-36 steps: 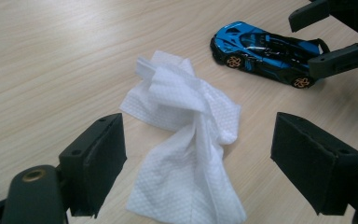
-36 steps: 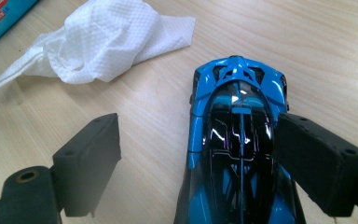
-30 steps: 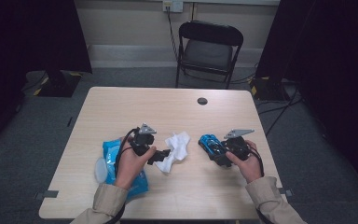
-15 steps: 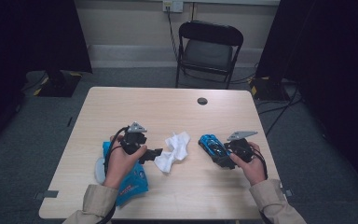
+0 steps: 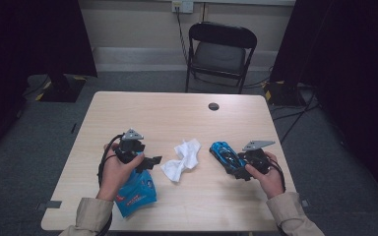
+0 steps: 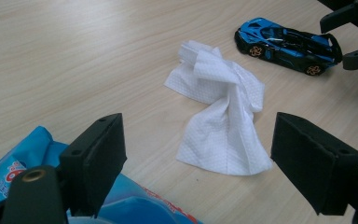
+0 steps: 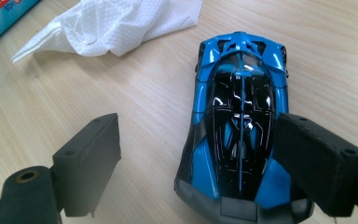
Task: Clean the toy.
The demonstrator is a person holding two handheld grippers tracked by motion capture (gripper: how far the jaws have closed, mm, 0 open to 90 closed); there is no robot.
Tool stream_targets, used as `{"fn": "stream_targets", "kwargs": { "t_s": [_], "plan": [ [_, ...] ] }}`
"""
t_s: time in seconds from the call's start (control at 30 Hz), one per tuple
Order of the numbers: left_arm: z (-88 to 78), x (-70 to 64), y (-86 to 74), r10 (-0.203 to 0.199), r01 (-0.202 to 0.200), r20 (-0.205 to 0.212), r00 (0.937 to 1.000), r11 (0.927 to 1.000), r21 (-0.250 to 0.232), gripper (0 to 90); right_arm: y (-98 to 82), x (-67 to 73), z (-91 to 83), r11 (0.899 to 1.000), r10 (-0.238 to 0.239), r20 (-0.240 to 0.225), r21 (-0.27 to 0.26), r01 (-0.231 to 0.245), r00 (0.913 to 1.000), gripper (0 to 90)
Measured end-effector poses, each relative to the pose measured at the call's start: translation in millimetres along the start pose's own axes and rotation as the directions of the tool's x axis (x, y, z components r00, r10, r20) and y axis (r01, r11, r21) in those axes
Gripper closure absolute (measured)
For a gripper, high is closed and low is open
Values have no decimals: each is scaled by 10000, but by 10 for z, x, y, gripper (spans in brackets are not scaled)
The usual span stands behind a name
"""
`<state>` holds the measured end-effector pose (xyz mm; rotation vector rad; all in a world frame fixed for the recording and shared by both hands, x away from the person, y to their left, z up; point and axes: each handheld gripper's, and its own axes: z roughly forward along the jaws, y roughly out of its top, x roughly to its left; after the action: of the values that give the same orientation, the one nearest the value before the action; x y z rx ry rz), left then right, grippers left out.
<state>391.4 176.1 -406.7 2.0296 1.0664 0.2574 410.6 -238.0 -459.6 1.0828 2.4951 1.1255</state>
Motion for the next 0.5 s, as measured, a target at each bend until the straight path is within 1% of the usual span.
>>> {"fn": "stream_targets", "kwargs": {
  "t_s": [0.13,0.2,0.27,0.33,0.37,0.4,0.5],
  "plan": [
    [-39,43,-33,87,-86,-88,9999,9999,111,174,-27,4,-8,10000,15,-39,9,-15,10000,144],
    [-51,52,-44,25,-24,-143,9999,10000,82,173,-32,5,-12,10000,21,-39,16,-21,10000,144],
    [-88,98,-71,10,-7,-240,9997,9999,111,174,-47,-4,-28,10000,41,-17,5,-41,10000,143],
    [-101,111,-77,35,-30,-273,9996,9999,152,174,-53,-10,-33,10000,36,-15,12,-36,10000,144],
    [-115,120,-83,-12,15,-273,9996,10000,90,173,-59,-17,-38,10000,29,-33,17,-29,10000,144],
    [-150,140,-84,44,-41,-351,9994,9999,98,174,-74,-31,-54,9999,116,-64,-10,-116,9999,144],
    [-187,152,-80,62,-59,-376,9993,10000,64,173,-97,-41,-63,9998,183,-80,6,-183,9998,144]
  ]
}}
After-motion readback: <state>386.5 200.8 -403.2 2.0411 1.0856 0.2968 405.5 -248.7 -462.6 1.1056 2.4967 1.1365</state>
